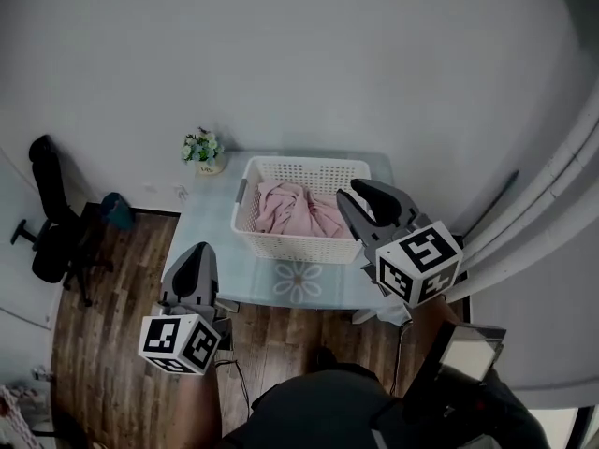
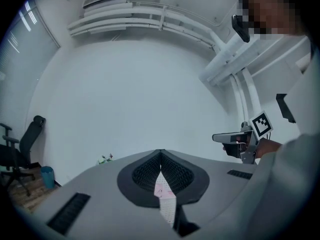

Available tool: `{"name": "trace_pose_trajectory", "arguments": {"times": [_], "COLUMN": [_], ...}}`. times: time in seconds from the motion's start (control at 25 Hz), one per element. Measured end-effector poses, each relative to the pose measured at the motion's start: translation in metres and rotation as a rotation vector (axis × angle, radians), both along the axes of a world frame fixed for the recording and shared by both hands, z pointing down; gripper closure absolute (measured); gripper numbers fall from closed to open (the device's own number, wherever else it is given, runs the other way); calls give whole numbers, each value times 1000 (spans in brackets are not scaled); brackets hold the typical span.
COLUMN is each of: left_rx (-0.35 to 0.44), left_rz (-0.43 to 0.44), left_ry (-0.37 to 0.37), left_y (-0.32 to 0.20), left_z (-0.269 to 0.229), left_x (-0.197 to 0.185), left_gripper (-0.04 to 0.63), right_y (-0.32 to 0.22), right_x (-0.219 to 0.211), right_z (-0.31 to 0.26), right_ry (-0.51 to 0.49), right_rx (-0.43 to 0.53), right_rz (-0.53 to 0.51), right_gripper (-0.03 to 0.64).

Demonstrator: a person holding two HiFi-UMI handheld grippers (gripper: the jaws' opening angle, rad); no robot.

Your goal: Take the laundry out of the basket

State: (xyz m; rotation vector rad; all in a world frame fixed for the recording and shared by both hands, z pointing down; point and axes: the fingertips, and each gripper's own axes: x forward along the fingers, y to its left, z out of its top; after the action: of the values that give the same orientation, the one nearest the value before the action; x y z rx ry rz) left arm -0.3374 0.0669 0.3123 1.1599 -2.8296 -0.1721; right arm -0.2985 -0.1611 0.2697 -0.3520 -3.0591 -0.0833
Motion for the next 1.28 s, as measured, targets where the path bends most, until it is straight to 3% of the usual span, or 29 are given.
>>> {"name": "trace_pose_trajectory", "arguments": {"times": [0.08,0.28,0.44,0.68,0.84,1.0,1.16,1.28], "left_rx": [-14,-53,-78,-108,-125,-73,-153,-179], "left_rz": [-14,-77,-65,-31,-17,-32,-4,16], "left_ry": [-6,10,20,37,90,152,171,226], "left_y": [-15,-31,-42,-54,-50,-34,-30,-30], "left_z": [-3,2,10,35,57,75,103,135], "left_x": [-12,-45,-71,-122,-160,-198,-227,-244], "left_gripper": [586,587,586,586,586,586,586,586], "right_y": [-13,-32,-36,-26,-15,-7,-3,0], "right_x": [-17,-56,-85,-134,-158,-185,-200,-208], "right_z": [5,18,33,97,137,178,235,276], "right_ry": [29,82,120,305,410,523,686,796], "right_rx": [-6,-30,-37,19,-19,-30,-29,-28], "right_rz": [-46,-118,-172,-239,-279,-280,-297,-311], "right_gripper": [444,346,247,140,109,106,99,94]}}
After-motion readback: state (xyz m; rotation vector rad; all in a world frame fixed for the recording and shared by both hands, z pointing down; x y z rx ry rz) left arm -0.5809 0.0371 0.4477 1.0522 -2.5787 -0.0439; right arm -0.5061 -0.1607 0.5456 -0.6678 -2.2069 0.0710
